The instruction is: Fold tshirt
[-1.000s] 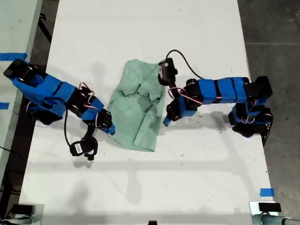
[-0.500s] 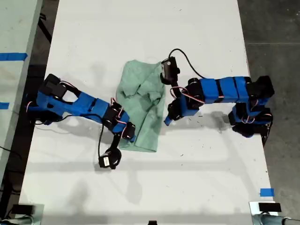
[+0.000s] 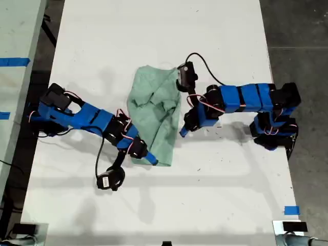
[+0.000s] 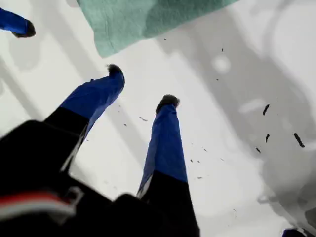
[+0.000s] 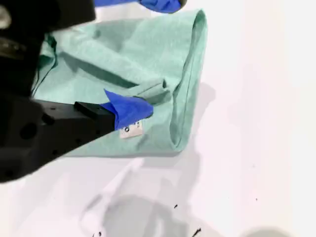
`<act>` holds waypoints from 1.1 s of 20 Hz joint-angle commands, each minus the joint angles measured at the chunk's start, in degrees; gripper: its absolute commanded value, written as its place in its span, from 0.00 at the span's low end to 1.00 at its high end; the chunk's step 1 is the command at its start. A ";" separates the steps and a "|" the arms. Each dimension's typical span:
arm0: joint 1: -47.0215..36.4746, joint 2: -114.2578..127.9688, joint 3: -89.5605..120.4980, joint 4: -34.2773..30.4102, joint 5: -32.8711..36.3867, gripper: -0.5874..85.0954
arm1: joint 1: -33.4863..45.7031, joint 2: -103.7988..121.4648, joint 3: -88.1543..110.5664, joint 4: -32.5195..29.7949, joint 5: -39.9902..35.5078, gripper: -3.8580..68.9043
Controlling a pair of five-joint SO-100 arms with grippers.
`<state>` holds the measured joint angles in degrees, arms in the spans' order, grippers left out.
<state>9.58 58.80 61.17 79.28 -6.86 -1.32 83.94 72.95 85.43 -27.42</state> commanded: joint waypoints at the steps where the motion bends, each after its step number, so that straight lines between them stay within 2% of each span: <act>1: 1.32 10.81 -3.16 7.91 -5.01 0.36 | -2.11 5.63 -1.05 -2.02 1.14 0.30; 5: 3.16 17.49 -0.35 13.36 -14.50 0.35 | -6.15 3.96 -2.55 -6.33 5.01 0.30; 7: 3.08 19.07 2.02 11.78 -17.75 0.34 | -8.53 0.70 -5.71 -7.38 8.79 0.35; 10: 1.14 21.36 7.73 3.87 -19.95 0.33 | -11.43 -4.92 -10.63 -9.14 12.83 0.40; 11: 0.44 23.55 12.30 -1.14 -20.21 0.33 | -12.04 -6.59 -11.95 -9.32 13.97 0.41; 14: -1.41 35.68 35.77 -22.06 -21.45 0.32 | -13.10 -10.90 -15.03 -10.46 16.35 0.41; 19: -2.81 36.30 42.54 -25.31 -23.03 0.32 | -13.01 -19.51 -21.71 -9.14 17.49 0.42; 22: -3.16 35.86 48.25 -32.26 -24.08 0.31 | -12.22 -23.20 -23.82 -8.88 17.31 0.42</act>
<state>7.56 90.79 108.37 51.68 -30.06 -13.62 60.82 53.61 76.46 -10.55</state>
